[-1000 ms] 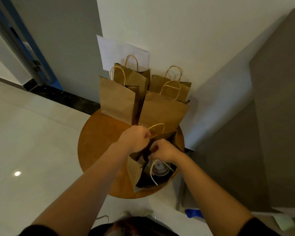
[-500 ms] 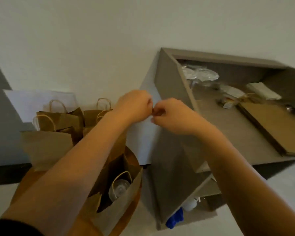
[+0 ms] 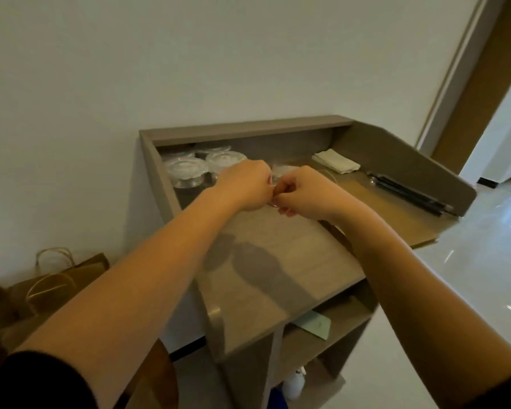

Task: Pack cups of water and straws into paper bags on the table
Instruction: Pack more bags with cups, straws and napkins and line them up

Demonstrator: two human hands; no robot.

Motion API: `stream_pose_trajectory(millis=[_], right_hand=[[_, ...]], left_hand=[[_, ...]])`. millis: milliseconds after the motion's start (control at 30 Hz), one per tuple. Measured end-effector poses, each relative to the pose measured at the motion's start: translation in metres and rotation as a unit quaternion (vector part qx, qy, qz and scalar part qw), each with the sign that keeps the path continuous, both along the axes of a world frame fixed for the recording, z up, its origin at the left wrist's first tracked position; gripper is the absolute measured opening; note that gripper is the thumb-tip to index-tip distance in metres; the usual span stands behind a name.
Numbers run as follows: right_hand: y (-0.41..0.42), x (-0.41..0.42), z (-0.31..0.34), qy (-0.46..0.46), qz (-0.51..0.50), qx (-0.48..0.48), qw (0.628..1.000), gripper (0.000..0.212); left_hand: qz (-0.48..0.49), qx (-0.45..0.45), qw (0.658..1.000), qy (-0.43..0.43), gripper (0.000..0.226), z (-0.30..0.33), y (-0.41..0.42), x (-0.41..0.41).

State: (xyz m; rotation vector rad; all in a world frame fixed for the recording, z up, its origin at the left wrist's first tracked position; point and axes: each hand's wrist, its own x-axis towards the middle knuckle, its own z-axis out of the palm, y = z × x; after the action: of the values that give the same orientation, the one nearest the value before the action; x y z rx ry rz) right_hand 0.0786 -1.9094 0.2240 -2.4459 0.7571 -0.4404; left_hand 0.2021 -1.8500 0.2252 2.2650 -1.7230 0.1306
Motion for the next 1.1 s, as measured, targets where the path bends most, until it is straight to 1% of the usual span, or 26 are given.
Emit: stream_pose_trajectory(millis=[233,300,433,500,700,867,933,1033,1100], right_hand=[[-0.109,0.027,-0.034,0.092,-0.014,-0.044,0.995,0.016],[-0.132,0.04,-0.045,0.099,-0.023,-0.049,0.994,0.017],[-0.163,0.065,-0.064,0.082,-0.049,-0.065,0.993,0.021],[-0.174,0.078,-0.071,0.082,-0.052,-0.078,0.992,0.02],[-0.192,0.107,-0.085,0.141,-0.047,-0.095,0.984,0.021],[-0.198,0.113,-0.091,0.145,-0.052,-0.09,0.984,0.022],[-0.199,0.112,-0.09,0.146,-0.051,-0.089,0.984,0.025],[-0.199,0.108,-0.087,0.142,-0.036,-0.083,0.986,0.021],[-0.198,0.104,-0.086,0.142,-0.018,-0.085,0.986,0.025]], left_hand=[[0.052,0.068,0.996,-0.021,0.017,-0.025,-0.083,0.006],[0.068,0.088,0.994,-0.019,0.018,-0.033,-0.099,0.01],[0.105,0.123,0.987,-0.009,0.021,-0.055,-0.117,0.024],[0.119,0.14,0.983,-0.012,0.024,-0.065,-0.121,0.034],[0.124,0.146,0.981,-0.022,0.024,-0.075,-0.118,0.05],[0.114,0.137,0.983,-0.047,0.025,-0.074,-0.118,0.045],[0.114,0.129,0.984,-0.045,0.024,-0.072,-0.117,0.047],[0.119,0.127,0.984,-0.035,0.022,-0.072,-0.114,0.052],[0.124,0.129,0.983,-0.031,0.022,-0.071,-0.112,0.053]])
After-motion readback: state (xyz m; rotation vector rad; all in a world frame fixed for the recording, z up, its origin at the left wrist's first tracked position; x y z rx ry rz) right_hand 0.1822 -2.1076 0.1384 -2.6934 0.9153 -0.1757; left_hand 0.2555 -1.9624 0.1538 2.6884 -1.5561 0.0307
